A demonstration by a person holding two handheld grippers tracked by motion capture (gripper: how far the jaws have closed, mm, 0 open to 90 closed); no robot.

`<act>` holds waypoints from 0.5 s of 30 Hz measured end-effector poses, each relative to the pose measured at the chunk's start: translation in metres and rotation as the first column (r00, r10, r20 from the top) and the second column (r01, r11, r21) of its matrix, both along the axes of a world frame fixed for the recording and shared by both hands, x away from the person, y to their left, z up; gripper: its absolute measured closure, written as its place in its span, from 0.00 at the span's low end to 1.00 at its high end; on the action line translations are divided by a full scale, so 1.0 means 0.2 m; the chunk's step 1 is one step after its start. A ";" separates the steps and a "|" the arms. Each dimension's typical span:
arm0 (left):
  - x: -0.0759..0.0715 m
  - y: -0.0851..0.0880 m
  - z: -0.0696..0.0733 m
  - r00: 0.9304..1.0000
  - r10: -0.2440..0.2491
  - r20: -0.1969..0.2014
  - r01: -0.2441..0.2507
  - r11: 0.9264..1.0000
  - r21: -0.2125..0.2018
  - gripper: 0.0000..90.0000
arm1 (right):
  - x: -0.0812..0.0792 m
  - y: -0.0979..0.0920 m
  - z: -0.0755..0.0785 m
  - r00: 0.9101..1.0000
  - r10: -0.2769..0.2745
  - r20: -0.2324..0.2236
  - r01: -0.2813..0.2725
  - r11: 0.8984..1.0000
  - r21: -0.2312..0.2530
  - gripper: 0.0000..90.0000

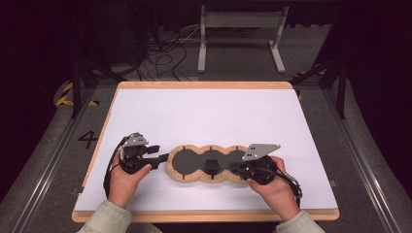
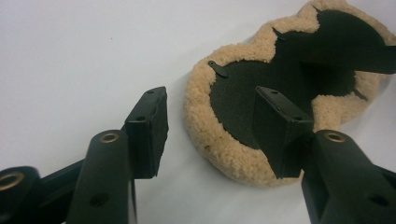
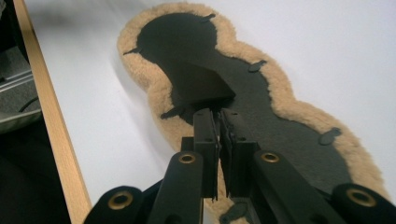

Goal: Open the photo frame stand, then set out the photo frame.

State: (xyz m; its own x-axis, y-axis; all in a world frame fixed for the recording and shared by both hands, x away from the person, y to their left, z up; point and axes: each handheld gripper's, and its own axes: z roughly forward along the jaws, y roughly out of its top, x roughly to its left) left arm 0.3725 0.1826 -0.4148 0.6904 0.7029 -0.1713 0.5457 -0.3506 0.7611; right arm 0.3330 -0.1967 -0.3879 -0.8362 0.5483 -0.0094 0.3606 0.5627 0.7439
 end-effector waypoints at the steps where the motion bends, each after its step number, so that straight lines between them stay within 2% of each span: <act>1: 0.00 0.00 0.00 1.000 0.002 0.002 -0.002 1.000 -0.005 0.51 | 0.00 -0.01 0.01 1.000 -0.007 0.008 0.007 1.000 0.000 0.94; 3: -0.02 0.00 0.01 1.000 0.003 -0.011 -0.003 1.000 -0.004 0.50 | 0.00 -0.04 0.03 1.000 -0.020 0.013 0.020 1.000 0.004 0.91; 8: -0.03 0.00 0.02 1.000 -0.002 -0.008 0.002 1.000 0.008 0.49 | 0.01 -0.09 0.06 0.999 -0.048 0.025 0.048 0.999 -0.007 0.84; 12: -0.04 0.01 0.02 1.000 0.005 -0.006 -0.005 1.000 0.012 0.46 | 0.02 -0.12 0.06 0.997 -0.072 0.018 0.072 0.997 -0.022 0.79; 15: -0.05 0.01 0.02 1.000 0.003 -0.019 -0.003 1.000 0.003 0.46 | 0.03 -0.14 0.06 0.995 -0.095 0.001 0.095 0.995 -0.028 0.72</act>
